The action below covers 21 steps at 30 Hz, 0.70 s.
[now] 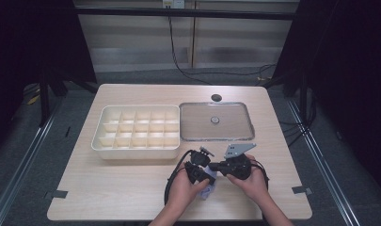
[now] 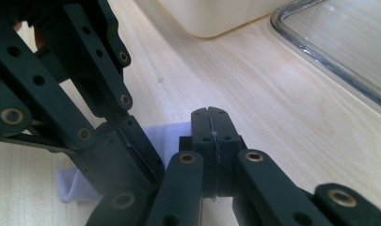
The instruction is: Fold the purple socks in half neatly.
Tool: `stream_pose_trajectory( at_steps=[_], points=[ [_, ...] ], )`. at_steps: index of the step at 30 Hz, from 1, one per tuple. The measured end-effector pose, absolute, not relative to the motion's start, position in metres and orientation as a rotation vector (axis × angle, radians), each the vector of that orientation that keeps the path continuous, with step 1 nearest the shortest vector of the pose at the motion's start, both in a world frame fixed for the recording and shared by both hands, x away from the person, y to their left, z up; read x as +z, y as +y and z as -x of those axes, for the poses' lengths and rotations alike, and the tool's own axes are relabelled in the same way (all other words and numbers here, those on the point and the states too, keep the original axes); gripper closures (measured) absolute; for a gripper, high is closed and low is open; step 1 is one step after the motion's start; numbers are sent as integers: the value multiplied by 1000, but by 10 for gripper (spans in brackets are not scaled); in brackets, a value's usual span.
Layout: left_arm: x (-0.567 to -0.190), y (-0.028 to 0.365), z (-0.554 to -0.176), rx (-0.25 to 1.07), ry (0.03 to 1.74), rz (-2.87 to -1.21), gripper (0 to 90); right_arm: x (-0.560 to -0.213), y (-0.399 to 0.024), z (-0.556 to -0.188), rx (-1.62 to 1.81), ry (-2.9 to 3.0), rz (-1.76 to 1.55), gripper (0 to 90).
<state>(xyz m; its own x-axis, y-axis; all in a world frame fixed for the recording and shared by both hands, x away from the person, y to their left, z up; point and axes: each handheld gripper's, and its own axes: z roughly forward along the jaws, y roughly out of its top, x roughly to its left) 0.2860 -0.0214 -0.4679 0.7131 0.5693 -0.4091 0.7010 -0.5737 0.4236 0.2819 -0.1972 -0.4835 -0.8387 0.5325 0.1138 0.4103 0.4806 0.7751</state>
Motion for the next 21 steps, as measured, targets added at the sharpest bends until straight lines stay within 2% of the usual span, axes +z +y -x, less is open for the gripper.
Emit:
stream_pose_trajectory(
  at_steps=[21],
  points=[
    [-468, -20, -284, -290, 962, -2343, 840, -495, -196, -287, 1250, 2597, -849, 900]
  ],
)
